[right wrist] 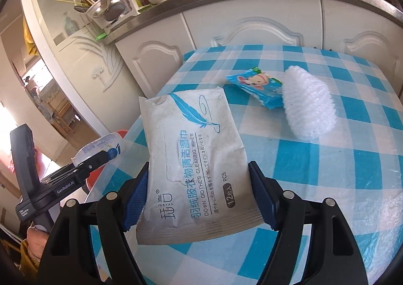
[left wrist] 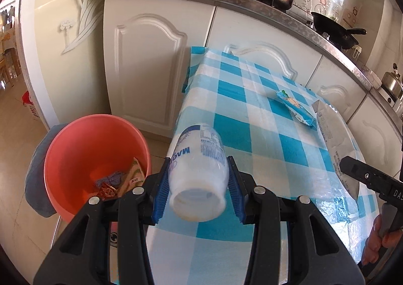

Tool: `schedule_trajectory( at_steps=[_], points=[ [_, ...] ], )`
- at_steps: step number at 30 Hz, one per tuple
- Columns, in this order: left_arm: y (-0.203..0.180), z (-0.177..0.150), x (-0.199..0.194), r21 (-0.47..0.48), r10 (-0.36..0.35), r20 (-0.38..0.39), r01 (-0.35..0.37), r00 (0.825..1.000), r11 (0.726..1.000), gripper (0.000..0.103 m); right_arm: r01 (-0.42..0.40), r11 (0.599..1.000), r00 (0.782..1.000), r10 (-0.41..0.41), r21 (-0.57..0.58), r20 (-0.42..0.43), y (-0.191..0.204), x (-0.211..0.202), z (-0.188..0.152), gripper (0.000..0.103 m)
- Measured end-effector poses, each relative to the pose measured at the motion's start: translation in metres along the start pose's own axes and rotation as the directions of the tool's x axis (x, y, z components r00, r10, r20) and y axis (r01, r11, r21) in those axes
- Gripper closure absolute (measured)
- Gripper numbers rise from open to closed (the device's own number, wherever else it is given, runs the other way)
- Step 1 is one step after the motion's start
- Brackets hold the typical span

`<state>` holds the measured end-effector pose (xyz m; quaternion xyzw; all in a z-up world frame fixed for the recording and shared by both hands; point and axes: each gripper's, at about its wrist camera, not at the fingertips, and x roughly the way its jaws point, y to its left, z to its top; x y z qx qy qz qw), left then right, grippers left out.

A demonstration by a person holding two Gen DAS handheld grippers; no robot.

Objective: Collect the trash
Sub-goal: 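Carry the milk bottle and wipes pouch over the pink bucket, open both tools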

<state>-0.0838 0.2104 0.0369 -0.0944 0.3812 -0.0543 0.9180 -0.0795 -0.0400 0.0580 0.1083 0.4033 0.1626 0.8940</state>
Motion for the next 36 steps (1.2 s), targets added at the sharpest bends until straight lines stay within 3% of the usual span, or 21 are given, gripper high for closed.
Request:
schedule_trajectory(
  at_steps=[10, 15, 28, 36],
  points=[
    [0.044, -0.001, -0.003, -0.083, 0.008, 0.007, -0.007, 1.000, 0.997, 0.059, -0.092, 0.994, 0.995, 0.089, -0.062, -0.055, 0.056, 0.026, 0.011, 0.028],
    [0.060, -0.003, 0.001, -0.120, -0.017, 0.004, 0.018, 1.000, 0.993, 0.065, -0.121, 0.987, 0.990, 0.112, -0.106, -0.084, 0.084, 0.045, 0.018, 0.028],
    [0.149, -0.022, 0.024, -0.282, 0.108, -0.044, -0.116, 0.993, 0.952, 0.065, -0.180, 0.952, 0.973, 0.134, -0.249, -0.188, 0.155, 0.107, 0.022, 0.028],
    [0.180, -0.038, 0.020, -0.331, 0.145, -0.061, -0.157, 0.988, 0.930, 0.065, -0.202, 0.897, 0.957, 0.096, -0.392, -0.274, 0.207, 0.154, 0.019, 0.028]
  ],
)
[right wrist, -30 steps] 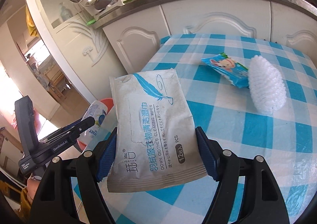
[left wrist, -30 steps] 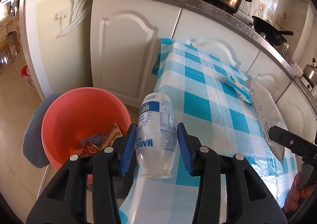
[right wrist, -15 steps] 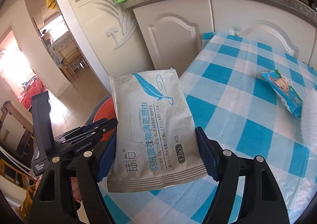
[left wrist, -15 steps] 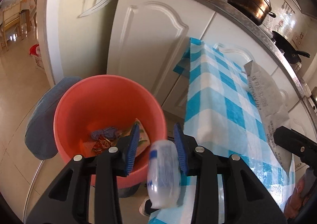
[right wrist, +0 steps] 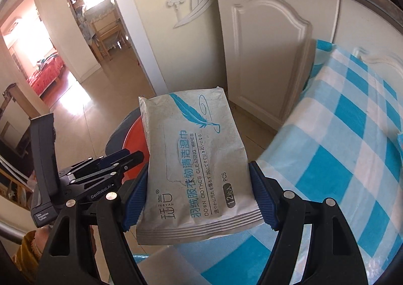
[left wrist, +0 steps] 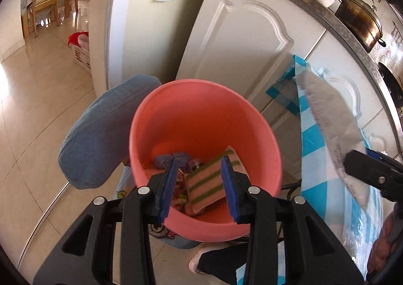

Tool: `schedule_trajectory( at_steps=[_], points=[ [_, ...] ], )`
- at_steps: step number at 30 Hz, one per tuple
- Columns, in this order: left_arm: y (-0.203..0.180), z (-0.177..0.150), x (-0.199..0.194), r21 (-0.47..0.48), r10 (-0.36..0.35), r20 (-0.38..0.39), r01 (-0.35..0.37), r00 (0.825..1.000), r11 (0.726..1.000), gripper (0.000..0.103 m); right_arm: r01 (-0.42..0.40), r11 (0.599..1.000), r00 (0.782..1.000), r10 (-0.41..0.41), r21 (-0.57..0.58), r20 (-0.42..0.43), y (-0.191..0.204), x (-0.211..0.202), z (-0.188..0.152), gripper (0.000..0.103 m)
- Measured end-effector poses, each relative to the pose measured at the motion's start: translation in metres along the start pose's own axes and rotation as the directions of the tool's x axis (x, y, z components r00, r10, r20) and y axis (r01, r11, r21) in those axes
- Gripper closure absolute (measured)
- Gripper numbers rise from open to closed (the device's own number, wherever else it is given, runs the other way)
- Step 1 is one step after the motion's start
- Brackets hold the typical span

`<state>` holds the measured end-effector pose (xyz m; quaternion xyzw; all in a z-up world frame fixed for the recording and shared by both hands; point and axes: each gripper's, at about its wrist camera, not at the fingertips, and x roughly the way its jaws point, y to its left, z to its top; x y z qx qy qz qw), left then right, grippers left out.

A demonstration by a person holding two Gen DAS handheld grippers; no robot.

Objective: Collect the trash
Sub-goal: 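Carry the milk bottle and wipes pouch over the pink bucket, open both tools, then move both open tools back over the table to the cow-print packet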

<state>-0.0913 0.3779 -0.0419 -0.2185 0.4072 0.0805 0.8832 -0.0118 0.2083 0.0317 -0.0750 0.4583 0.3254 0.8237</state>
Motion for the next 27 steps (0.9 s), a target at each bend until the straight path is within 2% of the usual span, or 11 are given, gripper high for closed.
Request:
schedule_trajectory(
  at_steps=[3, 8, 13, 17, 21, 23, 25, 27],
  points=[
    [0.009, -0.001, -0.003, -0.014, 0.011, 0.005, -0.011, 1.000, 1.000, 0.065, 0.017, 0.998, 0.999, -0.019, -0.054, -0.044, 0.014, 0.021, 0.007, 0.028],
    [0.025, -0.003, -0.008, -0.038, 0.031, 0.013, -0.031, 0.999, 0.999, 0.065, 0.021, 0.994, 0.997, -0.028, -0.106, -0.069, 0.030, 0.042, 0.017, 0.025],
    [0.034, -0.004, -0.011, -0.055, 0.052, 0.013, -0.051, 0.999, 0.997, 0.065, -0.030, 0.999, 0.998, 0.028, -0.031, -0.058, 0.021, 0.044, 0.017, 0.013],
    [0.034, -0.003, -0.012, -0.059, 0.058, 0.016, -0.057, 0.998, 0.997, 0.056, -0.055, 0.997, 0.998, 0.056, 0.054, -0.008, 0.002, 0.024, 0.010, 0.013],
    [0.025, -0.003, -0.015, -0.036, 0.046, 0.030, -0.045, 0.998, 0.998, 0.048, -0.057, 0.992, 0.997, 0.050, 0.116, 0.063, -0.021, -0.009, 0.000, 0.013],
    [0.019, -0.003, -0.016, -0.028, 0.039, 0.035, -0.038, 0.999, 0.999, 0.040, -0.051, 0.989, 0.995, 0.038, 0.141, 0.091, -0.033, -0.026, -0.006, 0.013],
    [0.011, -0.003, -0.016, -0.017, 0.025, 0.037, -0.024, 0.999, 1.000, 0.037, -0.043, 0.985, 0.993, 0.024, 0.164, 0.118, -0.044, -0.043, -0.012, 0.013],
    [0.003, -0.002, -0.018, -0.005, 0.019, 0.044, -0.019, 0.999, 1.000, 0.030, -0.043, 0.981, 0.990, 0.016, 0.188, 0.143, -0.055, -0.058, -0.020, 0.013]
  ],
)
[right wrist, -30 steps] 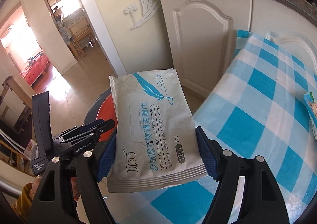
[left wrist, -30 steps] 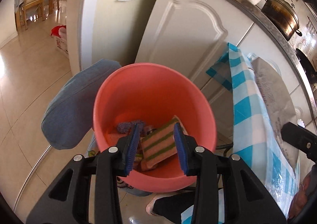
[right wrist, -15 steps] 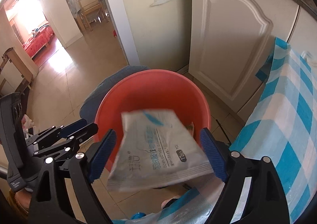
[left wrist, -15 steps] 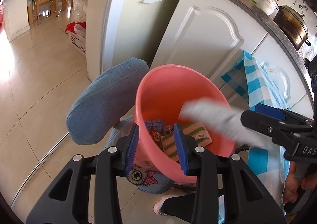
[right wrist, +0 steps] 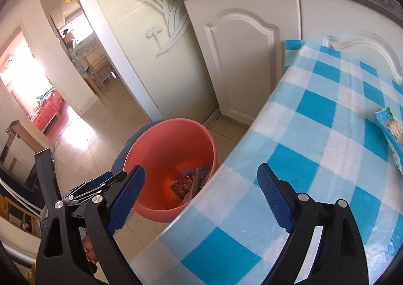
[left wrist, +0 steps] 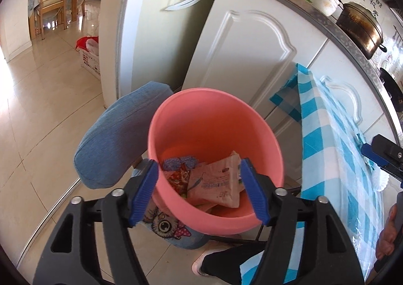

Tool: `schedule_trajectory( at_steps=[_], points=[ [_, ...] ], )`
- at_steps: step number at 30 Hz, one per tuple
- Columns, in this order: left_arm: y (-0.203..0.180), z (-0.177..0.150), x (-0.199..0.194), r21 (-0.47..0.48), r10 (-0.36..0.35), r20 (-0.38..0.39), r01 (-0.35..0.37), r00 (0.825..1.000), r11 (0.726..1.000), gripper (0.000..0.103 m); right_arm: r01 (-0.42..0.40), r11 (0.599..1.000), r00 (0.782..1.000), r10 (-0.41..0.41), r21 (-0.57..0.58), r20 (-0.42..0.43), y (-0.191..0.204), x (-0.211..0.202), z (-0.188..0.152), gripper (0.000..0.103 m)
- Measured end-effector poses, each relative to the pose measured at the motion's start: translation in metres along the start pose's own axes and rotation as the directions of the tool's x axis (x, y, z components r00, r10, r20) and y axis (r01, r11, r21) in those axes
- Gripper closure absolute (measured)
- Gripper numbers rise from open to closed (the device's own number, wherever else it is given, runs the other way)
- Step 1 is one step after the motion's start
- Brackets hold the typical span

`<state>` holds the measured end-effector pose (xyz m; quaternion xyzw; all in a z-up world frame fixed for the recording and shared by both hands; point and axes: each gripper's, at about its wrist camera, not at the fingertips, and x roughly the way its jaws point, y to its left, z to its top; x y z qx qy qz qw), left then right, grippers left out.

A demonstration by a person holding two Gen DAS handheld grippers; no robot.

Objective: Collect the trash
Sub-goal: 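Move both open tools back over the table to the cow-print packet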

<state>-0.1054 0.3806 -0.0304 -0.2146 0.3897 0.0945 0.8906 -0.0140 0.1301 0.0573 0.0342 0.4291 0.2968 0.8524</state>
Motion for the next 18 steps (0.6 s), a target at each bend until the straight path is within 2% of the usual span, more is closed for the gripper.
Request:
schedule_trajectory(
  at_steps=[5, 18],
  points=[
    [-0.021, 0.002, -0.008, 0.032, -0.022, 0.021, 0.022, 1.000, 0.999, 0.018, 0.023, 0.999, 0.998, -0.026, 0.046, 0.059, -0.021, -0.033, -0.009, 0.013],
    [-0.082, 0.006, -0.037, 0.129, -0.079, 0.035, 0.074, 0.996, 0.989, 0.012, 0.084, 0.986, 0.978, -0.109, 0.145, 0.177, -0.074, -0.096, -0.033, 0.011]
  ],
)
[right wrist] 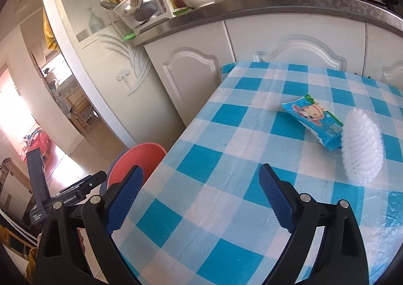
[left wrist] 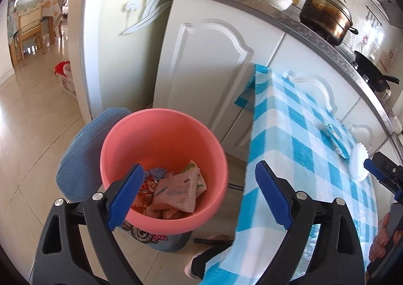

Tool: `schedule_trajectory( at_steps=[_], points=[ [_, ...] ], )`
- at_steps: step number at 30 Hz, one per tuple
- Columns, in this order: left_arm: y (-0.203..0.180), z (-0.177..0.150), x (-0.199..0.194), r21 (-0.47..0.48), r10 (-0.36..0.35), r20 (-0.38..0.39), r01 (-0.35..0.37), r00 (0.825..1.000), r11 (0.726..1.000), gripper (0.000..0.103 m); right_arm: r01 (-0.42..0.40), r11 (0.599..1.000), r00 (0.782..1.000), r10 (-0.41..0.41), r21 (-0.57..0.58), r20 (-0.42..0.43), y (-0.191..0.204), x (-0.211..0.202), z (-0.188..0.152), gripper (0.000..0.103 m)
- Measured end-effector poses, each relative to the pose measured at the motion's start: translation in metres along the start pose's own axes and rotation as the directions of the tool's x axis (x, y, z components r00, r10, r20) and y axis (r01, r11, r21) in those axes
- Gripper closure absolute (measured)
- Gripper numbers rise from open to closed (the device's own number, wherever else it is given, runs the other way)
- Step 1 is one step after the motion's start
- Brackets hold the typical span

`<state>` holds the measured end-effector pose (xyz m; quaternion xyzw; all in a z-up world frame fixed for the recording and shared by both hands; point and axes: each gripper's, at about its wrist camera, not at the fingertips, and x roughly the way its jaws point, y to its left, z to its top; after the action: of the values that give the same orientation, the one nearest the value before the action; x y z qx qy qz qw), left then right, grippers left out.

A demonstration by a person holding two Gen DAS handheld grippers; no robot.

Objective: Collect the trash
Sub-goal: 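Move both open tools back over the table to the cow-print packet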

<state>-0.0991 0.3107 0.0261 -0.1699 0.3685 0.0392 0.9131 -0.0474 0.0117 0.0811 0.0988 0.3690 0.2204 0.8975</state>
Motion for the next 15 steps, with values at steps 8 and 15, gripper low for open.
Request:
schedule_trajectory(
  at_steps=[8, 15],
  points=[
    [-0.058, 0.007, -0.006, 0.107, -0.052, -0.001, 0.051, 0.999, 0.993, 0.011, 0.037, 0.996, 0.996, -0.042, 0.080, 0.074, -0.053, -0.033, -0.007, 0.011],
    [-0.119, 0.006, -0.002, 0.204, -0.115, -0.017, 0.116, 0.993, 0.972, 0.010, 0.077, 0.978, 0.986, -0.103, 0.195, 0.128, -0.109, -0.063, -0.012, 0.011]
  ],
)
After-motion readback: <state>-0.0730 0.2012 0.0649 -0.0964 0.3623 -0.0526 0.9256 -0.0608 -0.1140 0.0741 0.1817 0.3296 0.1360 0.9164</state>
